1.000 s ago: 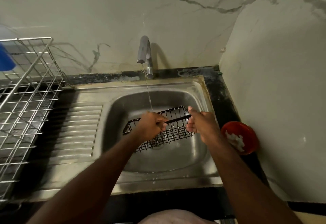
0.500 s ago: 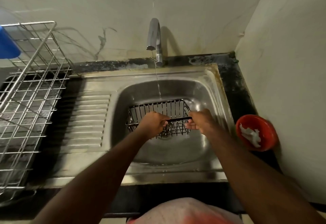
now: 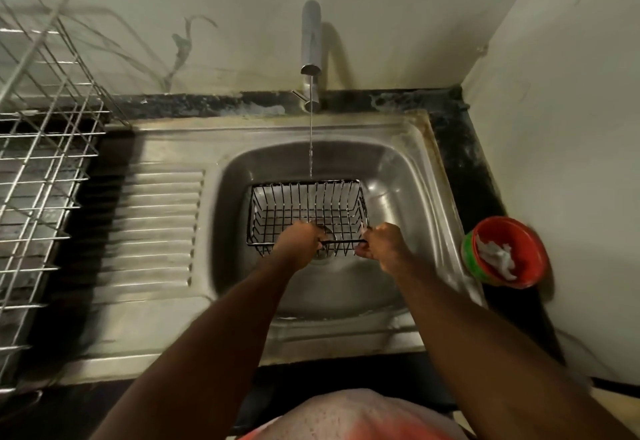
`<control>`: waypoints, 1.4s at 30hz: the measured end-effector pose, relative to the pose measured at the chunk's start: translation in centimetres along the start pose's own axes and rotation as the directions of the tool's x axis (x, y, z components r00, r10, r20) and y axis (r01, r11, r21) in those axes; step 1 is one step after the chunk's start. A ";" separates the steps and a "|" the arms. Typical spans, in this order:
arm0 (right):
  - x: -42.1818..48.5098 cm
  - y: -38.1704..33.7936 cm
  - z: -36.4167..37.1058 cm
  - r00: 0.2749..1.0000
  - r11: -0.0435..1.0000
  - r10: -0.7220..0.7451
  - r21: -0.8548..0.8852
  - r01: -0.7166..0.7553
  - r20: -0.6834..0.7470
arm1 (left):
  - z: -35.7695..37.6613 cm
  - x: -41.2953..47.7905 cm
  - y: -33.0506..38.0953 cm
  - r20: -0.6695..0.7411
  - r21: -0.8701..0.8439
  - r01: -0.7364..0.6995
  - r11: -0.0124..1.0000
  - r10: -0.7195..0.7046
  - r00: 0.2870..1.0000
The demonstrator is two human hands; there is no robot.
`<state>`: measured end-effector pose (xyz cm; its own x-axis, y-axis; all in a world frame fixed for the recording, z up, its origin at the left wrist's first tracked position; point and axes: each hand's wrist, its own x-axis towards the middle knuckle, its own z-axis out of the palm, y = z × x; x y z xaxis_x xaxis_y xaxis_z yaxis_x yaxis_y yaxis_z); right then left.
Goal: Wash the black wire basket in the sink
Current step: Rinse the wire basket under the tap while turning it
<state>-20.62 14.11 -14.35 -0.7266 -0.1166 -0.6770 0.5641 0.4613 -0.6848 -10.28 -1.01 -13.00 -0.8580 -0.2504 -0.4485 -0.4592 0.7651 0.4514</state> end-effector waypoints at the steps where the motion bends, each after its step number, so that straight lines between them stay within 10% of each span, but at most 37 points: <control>1: 0.1 0.2 0.0 1.000 1.000 0.010 -0.017 -0.010 0.006 | 0.2 0.1 -0.2 0.017 0.005 0.009 1.000 -0.009 1.000; 7: -0.3 -3.5 0.6 0.956 0.813 -0.282 -0.549 0.194 -0.080 | 1.5 0.0 -1.6 0.075 0.012 0.023 1.000 -0.024 0.997; 15: -2.4 -13.7 6.5 0.943 0.960 -0.260 0.165 0.229 0.206 | -3.3 2.0 -1.3 0.021 -0.360 0.092 0.929 -0.091 0.996; 19: -3.1 -16.4 7.2 0.939 0.936 -0.264 0.295 0.194 0.220 | -10.0 3.3 0.1 -0.067 -0.892 0.092 0.443 -0.331 0.941; 23: -3.4 -18.1 6.8 0.917 0.928 -0.322 0.272 0.255 0.236 | -14.0 4.1 1.7 -0.042 -0.987 0.007 0.158 -0.307 0.951; 37: -5.2 -20.1 6.3 0.914 0.929 -0.305 0.294 0.225 0.266 | -15.2 2.0 4.3 0.008 -0.943 -0.019 -0.333 -0.077 0.997; 42: -6.1 -19.8 6.7 0.919 0.925 -0.321 0.285 0.252 0.228 | -14.8 3.6 6.0 0.073 -0.912 -0.063 -0.405 -0.313 0.947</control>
<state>-24.73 -0.23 1.47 -0.7596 -0.4559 -0.4637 0.4500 0.1462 -0.8810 -19.52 -6.15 -0.47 -0.6521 -0.4332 -0.6222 0.0303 -0.8349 0.5496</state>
